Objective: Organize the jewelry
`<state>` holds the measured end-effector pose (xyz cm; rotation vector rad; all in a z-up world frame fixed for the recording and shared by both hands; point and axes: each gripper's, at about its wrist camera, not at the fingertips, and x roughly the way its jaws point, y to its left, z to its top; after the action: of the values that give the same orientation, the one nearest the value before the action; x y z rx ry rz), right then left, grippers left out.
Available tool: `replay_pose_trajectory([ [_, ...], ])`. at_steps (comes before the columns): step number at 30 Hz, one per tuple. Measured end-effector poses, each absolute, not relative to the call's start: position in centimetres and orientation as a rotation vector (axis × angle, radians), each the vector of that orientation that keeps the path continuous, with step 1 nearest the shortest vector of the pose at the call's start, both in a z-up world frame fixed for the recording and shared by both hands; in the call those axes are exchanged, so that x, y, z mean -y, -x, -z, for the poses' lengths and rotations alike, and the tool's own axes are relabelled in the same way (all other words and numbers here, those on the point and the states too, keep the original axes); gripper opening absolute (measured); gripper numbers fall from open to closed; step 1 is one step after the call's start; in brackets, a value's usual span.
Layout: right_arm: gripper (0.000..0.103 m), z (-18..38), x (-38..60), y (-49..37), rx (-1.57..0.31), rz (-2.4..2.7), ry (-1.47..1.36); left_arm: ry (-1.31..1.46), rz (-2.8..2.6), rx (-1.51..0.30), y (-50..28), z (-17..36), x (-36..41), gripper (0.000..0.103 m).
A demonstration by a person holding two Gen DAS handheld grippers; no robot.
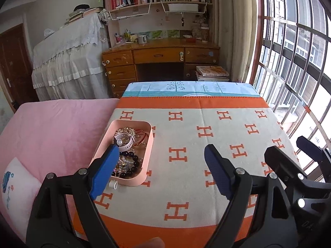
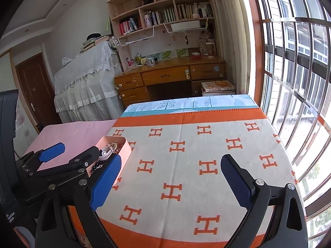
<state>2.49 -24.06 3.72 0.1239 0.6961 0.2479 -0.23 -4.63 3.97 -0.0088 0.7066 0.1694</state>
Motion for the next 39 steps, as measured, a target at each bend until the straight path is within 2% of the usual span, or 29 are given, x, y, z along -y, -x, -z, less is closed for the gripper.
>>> replay_pose_trajectory([
  [39, 0.098, -2.0, 24.7, -3.5, -0.721, -0.252, -0.145, 0.031, -0.165, -0.759, -1.8, -1.9, 5.3, 0.083],
])
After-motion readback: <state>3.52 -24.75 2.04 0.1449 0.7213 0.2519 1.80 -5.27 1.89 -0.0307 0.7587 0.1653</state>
